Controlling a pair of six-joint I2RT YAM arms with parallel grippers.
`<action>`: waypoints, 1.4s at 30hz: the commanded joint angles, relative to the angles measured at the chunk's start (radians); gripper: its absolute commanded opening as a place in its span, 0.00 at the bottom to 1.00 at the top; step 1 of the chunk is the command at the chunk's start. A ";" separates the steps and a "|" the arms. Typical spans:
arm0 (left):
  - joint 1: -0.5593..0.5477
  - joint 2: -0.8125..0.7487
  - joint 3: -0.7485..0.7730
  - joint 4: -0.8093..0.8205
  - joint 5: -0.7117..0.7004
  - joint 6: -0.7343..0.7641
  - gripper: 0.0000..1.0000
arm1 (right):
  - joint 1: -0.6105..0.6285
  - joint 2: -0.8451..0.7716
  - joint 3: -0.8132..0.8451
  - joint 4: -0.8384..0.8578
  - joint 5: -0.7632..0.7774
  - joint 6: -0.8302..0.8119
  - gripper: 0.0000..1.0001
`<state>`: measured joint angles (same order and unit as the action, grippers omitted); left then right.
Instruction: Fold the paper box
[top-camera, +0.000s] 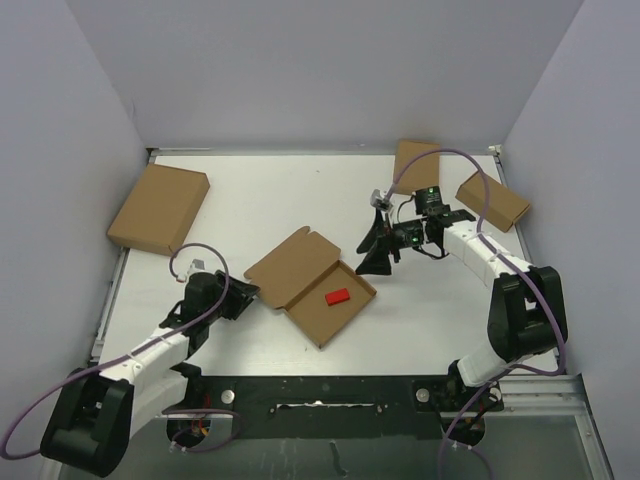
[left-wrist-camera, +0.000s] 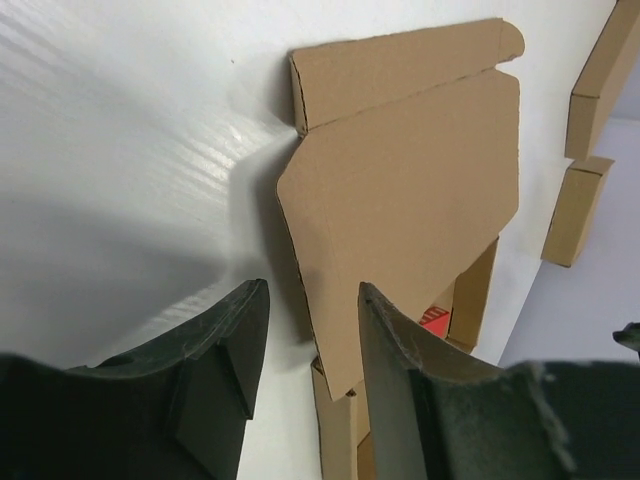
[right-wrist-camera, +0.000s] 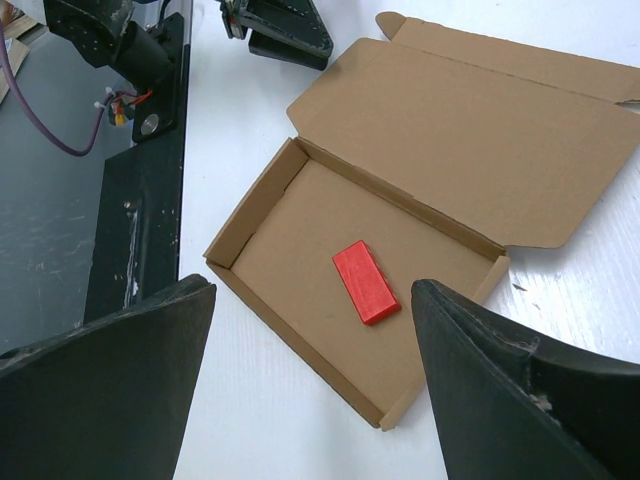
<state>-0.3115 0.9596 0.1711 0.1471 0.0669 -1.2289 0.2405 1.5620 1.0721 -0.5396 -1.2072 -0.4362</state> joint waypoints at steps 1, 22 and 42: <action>0.003 0.059 0.057 0.127 -0.036 -0.002 0.38 | -0.019 -0.011 0.022 0.029 -0.051 0.005 0.81; 0.005 0.287 0.144 0.225 -0.003 0.135 0.06 | -0.042 -0.008 0.014 0.029 -0.074 0.002 0.81; -0.014 0.233 0.318 0.242 0.161 0.740 0.00 | -0.144 -0.019 -0.039 0.251 0.156 0.243 0.82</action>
<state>-0.3141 1.2472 0.4351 0.3443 0.1684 -0.6498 0.1295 1.5517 1.0447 -0.4217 -1.0817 -0.3092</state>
